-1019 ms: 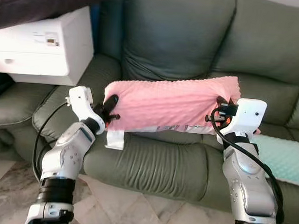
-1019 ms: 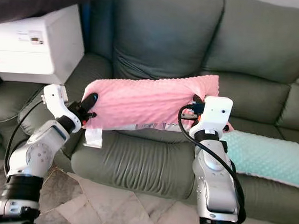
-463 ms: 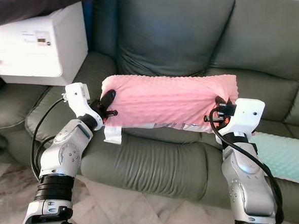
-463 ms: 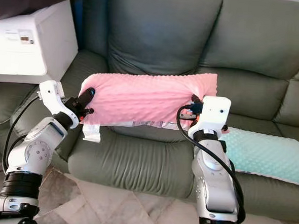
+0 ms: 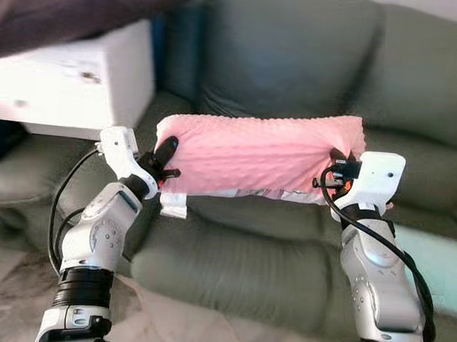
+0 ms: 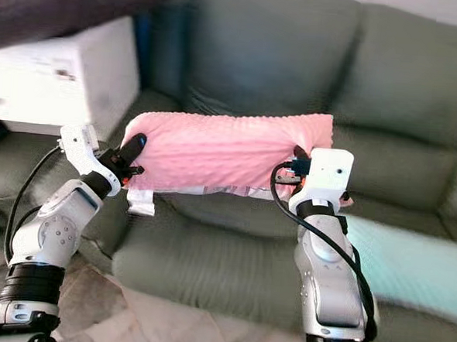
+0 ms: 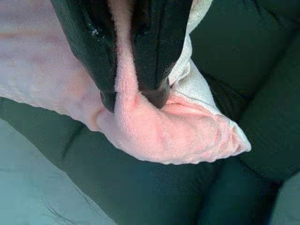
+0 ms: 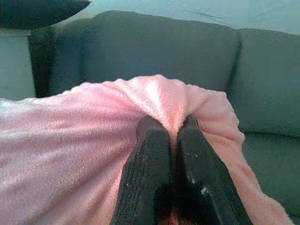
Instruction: Move the pillow to the sofa
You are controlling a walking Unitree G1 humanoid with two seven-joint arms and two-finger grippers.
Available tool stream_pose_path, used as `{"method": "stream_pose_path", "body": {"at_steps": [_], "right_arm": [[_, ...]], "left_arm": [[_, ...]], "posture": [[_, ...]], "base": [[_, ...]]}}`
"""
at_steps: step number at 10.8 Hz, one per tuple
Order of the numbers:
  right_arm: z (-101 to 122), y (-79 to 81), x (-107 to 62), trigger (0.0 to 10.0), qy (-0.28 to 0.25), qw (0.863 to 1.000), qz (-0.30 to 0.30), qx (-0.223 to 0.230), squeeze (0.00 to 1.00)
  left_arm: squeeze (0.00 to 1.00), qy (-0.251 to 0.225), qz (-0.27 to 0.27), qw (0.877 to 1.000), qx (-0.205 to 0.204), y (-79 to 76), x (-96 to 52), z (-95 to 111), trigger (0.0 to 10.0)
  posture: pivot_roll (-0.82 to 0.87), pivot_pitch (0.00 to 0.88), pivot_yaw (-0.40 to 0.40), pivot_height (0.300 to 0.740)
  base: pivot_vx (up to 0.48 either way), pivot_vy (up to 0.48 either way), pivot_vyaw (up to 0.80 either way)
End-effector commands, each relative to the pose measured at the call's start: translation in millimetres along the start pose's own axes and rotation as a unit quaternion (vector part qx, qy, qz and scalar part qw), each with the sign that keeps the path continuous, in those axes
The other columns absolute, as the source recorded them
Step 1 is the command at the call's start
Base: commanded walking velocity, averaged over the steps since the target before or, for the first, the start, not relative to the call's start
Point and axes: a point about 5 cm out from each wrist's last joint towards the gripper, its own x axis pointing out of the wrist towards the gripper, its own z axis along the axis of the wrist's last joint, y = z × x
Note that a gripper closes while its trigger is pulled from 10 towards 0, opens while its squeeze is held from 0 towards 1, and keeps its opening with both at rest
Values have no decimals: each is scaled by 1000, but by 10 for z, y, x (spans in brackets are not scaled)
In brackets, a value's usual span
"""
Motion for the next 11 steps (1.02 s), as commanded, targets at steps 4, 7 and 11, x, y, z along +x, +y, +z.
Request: {"method": "stream_pose_path", "body": {"at_steps": [4, 7, 11], "right_arm": [[73, -22, -11, 10000, -16, 1000, -7, -9, 0], [72, -20, -10, 10000, -15, 1000, -7, -10, 0], [70, -22, -10, 10000, -15, 1000, -7, -10, 0]], "left_arm": [[0, 16, -12, 1000, -6, -27, -3, -15, 10000], [0, 21, -14, 1000, -10, -38, -4, -28, 10000], [0, 22, -14, 1000, -10, -39, -3, -30, 10000]], "posture": [[-126, 111, -63, 740], [-126, 112, -64, 740], [-127, 112, -63, 740]], "base": [[0, 0, 0], [0, 0, 0], [0, 0, 0]]}}
